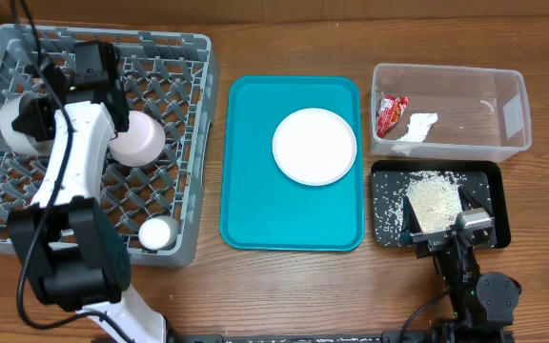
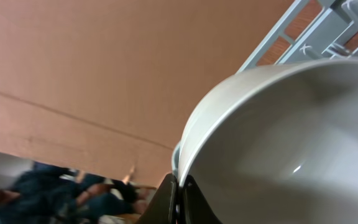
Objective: Sort waste into correct bins and load items into the dishwasher
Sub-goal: 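Carry the small bowl into the dish rack and release it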
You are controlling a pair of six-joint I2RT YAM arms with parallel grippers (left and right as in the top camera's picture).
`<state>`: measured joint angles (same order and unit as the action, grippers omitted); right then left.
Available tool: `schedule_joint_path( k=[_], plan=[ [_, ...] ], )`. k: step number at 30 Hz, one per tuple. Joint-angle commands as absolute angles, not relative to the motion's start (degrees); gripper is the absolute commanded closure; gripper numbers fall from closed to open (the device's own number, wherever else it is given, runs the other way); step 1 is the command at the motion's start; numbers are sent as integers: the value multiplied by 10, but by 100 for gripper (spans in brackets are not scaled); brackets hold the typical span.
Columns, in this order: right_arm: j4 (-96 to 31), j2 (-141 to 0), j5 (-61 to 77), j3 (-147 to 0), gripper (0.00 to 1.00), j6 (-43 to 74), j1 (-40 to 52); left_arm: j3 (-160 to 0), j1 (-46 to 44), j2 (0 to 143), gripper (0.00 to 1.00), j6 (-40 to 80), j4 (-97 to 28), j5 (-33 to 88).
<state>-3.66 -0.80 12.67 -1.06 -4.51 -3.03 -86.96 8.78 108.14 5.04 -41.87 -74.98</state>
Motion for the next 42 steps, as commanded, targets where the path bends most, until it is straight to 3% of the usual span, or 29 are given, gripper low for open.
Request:
schedule_joint_path(
  k=[1, 8, 28, 35, 42],
  plan=[
    [-33, -2, 128, -4, 0, -45, -35, -869, 90, 1097, 96, -127, -323, -796],
    [-33, -2, 128, -4, 0, -45, -35, -869, 91, 1114, 96, -238, -221, -745],
    [-33, -2, 128, -4, 0, -46, -35, -868, 90, 1160, 96, -281, -197, -735],
    [-33, -2, 128, -4, 0, -46, -35, -860, 53, 1160, 96, -281, -208, -720],
    [-33, -2, 127, -4, 0, -46, -35, -860, 13, 1160, 70, -281, -225, -758]
  ],
)
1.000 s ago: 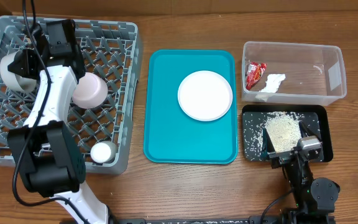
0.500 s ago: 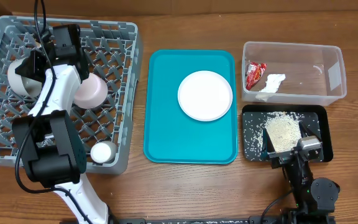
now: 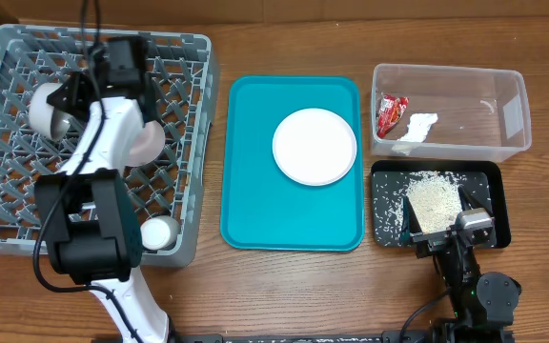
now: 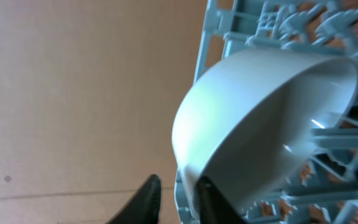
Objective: Sort waste into correct bins and load items into the dishwasher
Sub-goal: 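Carry the small bowl into the dish rack and release it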
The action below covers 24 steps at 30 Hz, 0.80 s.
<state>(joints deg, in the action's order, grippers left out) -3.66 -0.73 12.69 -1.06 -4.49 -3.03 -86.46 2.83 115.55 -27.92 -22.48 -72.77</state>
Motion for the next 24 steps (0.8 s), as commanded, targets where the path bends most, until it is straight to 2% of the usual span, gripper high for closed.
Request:
schedule_joint_path(
  k=[1, 4, 7, 10, 14, 20, 21, 24],
  plan=[
    [-33, -2, 128, -4, 0, -45, -35, -860, 9, 1160, 65, -281, -224, -773],
    [-33, -2, 128, -4, 0, -46, -35, -860, -5, 1158, 49, -261, -224, -809],
    [-33, -2, 128, -4, 0, -45, -35, -860, -22, 1154, 23, -221, -224, -857],
    [-33, -2, 128, -4, 0, -46, -35, -860, -46, 1137, 11, -200, -220, -877],
    [-33, -2, 128, -4, 0, -45, -35, -860, -84, 1075, 7, -165, -219, -867],
    [-33, -2, 128, -4, 0, -45, -35, -860, -152, 947, 8, -140, -247, -754],
    [-33, -2, 128, -4, 0, -45, -35, -860, -166, 931, 9, -121, -270, -723],
    [-33, -2, 128, -4, 0, -45, -35, -860, -208, 887, 12, -27, -387, -535]
  ],
)
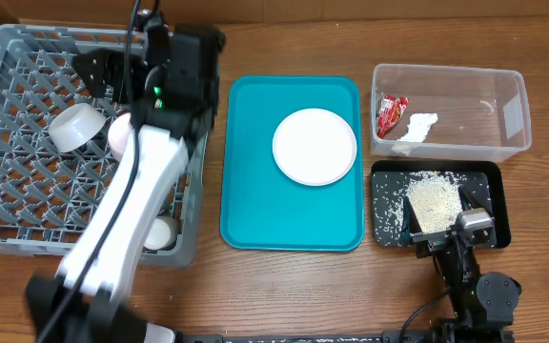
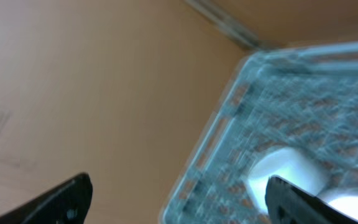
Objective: Sort waste into correct bins and load items into the dishwasher
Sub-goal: 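Carry the small bowl into the dish rack and release it, then grasp the edge of the white plate with the left gripper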
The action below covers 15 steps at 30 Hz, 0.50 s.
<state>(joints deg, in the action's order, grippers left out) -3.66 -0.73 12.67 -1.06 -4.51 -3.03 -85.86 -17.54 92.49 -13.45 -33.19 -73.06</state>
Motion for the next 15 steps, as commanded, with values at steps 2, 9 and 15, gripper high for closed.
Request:
schedule_joint_path(
  k=[2, 9, 15],
  plan=[
    [-33, -2, 128, -4, 0, -45, -35, -860, -212, 875, 14, 41, -445, -378],
    [-33, -2, 127, -4, 0, -45, -35, -860, -222, 905, 31, 213, -534, -8],
    [-33, -2, 128, -4, 0, -46, -35, -860, -265, 984, 33, 240, -546, -6]
  ],
)
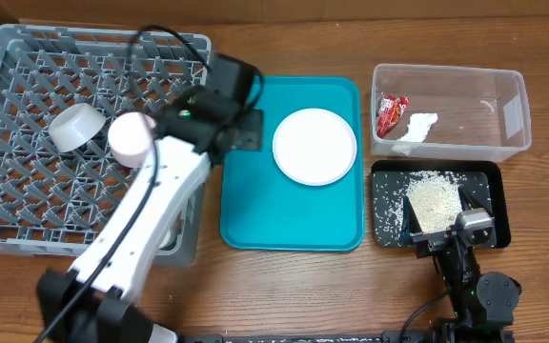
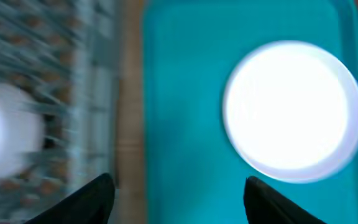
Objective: Sort waste into correct bins and load items into the dishwasher
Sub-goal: 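Grasp the edge of the white plate with the left gripper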
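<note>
A white plate [image 1: 315, 145] lies on the teal tray [image 1: 255, 214]; in the blurred left wrist view the plate [image 2: 293, 112] shows ahead on the tray [image 2: 185, 93]. My left gripper [image 1: 246, 119] hangs open and empty over the tray's left edge, its fingers [image 2: 95, 199] spread wide. In the grey dish rack [image 1: 8, 219] a white bowl [image 1: 74, 125] lies tilted beside a pinkish cup [image 1: 132, 137]. My right gripper [image 1: 446, 238] rests at the front right; whether it is open does not show.
A clear bin [image 1: 449, 110] at the back right holds a red wrapper [image 1: 390, 113] and crumpled paper. In front of it a black tray [image 1: 385, 214] holds spilled rice.
My left arm has swung right, from over the rack's back right corner to the tray's left edge, gripper still open. The bowl stays tilted in the rack.
My left gripper was shut on the white bowl's rim over the rack's left side. Then the bowl sat tilted in the rack with the fingers parted at its rim. Then the gripper was open and clear of it, and now it is over the teal tray.
</note>
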You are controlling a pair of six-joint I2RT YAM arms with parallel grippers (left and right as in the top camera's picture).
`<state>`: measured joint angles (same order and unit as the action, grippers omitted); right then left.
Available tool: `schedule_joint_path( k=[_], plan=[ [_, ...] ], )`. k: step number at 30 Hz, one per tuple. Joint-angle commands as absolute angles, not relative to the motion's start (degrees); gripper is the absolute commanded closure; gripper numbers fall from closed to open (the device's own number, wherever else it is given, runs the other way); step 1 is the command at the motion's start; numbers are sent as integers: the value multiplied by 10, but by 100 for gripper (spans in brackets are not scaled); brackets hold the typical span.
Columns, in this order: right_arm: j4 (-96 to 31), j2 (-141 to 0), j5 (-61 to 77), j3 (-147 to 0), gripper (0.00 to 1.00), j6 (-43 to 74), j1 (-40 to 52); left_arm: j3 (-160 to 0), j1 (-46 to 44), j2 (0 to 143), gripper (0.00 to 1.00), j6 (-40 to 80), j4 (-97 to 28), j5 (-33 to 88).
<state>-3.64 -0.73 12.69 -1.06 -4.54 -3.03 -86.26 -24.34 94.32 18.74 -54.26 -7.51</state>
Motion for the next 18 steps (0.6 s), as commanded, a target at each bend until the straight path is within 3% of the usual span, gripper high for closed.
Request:
schedule_joint_path(
  k=[1, 13, 18],
  plan=[
    [-33, -2, 128, -4, 0, -45, -35, -860, -273, 999, 33, 247, -543, -6],
    [-33, -2, 128, -4, 0, -45, -35, -860, -286, 1129, 39, 316, -463, -13],
    [-33, -2, 128, -4, 0, -45, -35, -860, -270, 1163, 50, 330, -424, -16]
  ],
)
